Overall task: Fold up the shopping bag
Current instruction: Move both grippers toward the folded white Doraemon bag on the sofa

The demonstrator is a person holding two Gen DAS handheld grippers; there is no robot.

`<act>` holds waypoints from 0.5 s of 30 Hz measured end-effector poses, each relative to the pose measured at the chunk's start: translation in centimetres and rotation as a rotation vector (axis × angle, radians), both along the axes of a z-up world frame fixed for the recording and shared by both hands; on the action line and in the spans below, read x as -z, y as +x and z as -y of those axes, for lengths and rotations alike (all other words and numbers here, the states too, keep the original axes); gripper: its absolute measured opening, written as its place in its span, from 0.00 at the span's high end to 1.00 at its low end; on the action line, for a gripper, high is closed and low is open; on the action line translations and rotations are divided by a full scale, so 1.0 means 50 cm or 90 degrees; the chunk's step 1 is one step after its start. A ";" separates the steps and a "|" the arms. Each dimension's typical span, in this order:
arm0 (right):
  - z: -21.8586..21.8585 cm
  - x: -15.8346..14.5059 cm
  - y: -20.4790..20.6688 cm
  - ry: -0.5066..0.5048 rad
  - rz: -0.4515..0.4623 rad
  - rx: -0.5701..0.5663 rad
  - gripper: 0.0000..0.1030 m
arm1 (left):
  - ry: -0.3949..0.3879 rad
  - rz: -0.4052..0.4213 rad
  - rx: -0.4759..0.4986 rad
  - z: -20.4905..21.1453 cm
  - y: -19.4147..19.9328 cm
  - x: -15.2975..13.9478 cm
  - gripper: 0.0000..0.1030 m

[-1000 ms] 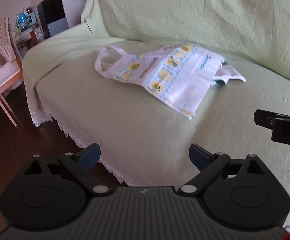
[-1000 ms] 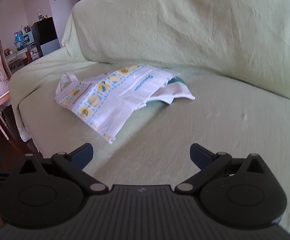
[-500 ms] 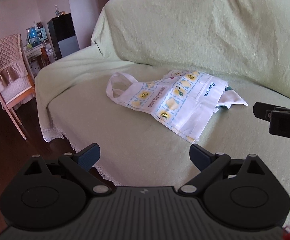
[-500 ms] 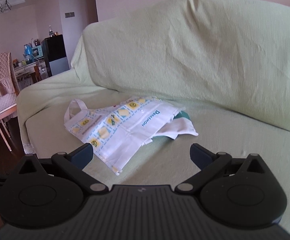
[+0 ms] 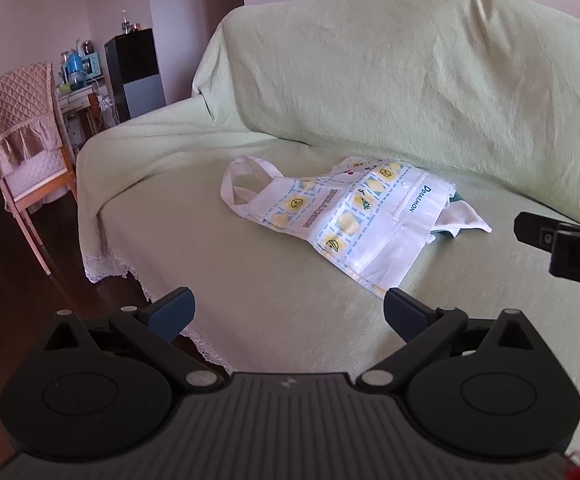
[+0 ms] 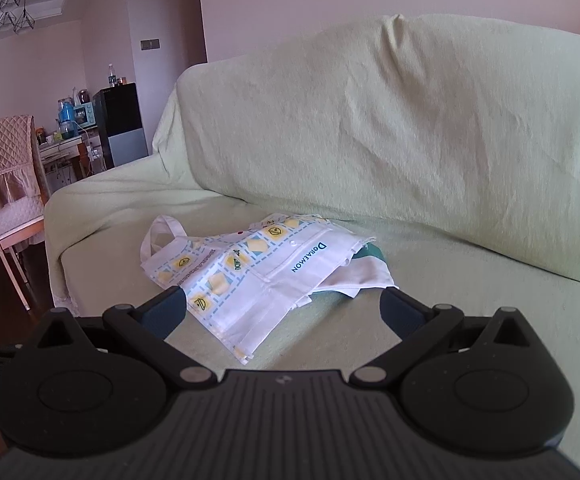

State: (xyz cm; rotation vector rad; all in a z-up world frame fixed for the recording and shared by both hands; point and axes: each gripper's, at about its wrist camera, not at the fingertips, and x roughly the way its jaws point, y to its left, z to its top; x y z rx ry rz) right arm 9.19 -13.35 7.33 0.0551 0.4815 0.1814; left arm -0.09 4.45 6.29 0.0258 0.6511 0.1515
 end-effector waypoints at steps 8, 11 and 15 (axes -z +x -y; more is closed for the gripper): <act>-0.015 0.044 0.040 -0.001 -0.019 -0.022 0.01 | -0.033 -0.041 -0.016 -0.041 0.072 0.050 0.02; -0.014 0.065 0.077 0.008 -0.040 -0.023 0.01 | -0.064 -0.051 -0.019 -0.061 0.103 0.069 0.02; -0.001 0.107 0.137 0.032 -0.078 -0.017 0.01 | -0.091 -0.061 -0.030 -0.087 0.160 0.103 0.02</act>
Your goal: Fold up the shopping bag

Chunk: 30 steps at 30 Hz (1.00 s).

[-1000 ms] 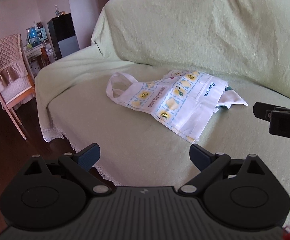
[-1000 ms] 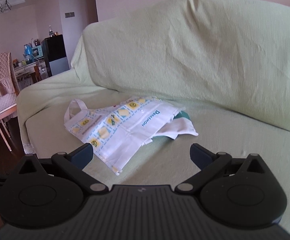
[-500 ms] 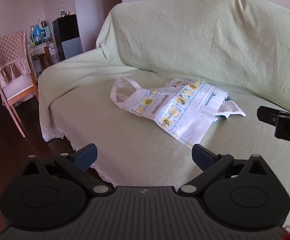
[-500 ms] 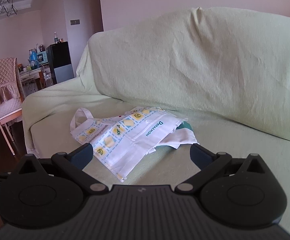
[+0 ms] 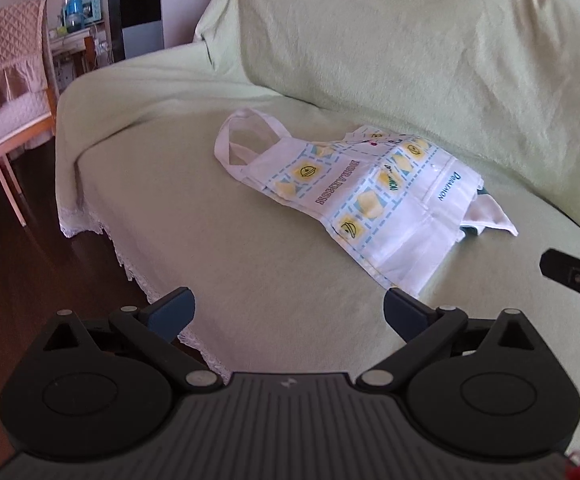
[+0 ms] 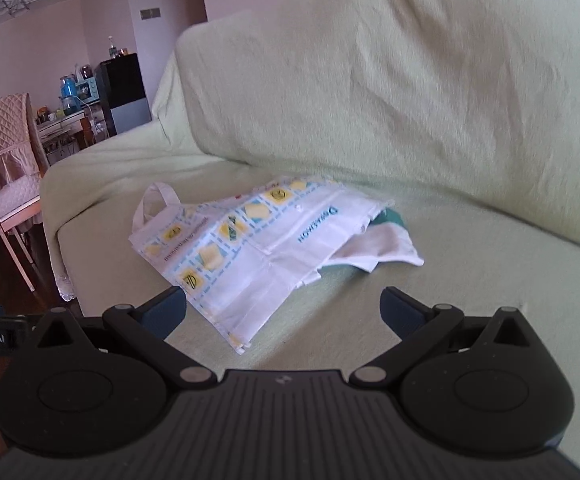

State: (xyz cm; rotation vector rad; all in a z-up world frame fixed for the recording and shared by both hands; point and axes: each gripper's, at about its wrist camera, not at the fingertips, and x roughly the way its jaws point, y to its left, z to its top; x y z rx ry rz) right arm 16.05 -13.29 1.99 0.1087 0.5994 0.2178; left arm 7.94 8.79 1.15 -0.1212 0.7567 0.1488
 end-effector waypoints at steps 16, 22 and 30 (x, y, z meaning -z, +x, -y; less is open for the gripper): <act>0.072 0.160 0.205 0.122 -0.080 0.055 0.01 | -0.147 0.021 -0.035 -0.049 0.268 0.150 0.02; 0.057 0.196 0.210 0.184 -0.085 0.043 0.01 | -0.241 0.065 -0.091 -0.089 0.331 0.212 0.08; 0.037 0.243 0.217 0.266 -0.092 0.026 0.01 | -0.311 0.095 -0.117 -0.134 0.307 0.239 0.94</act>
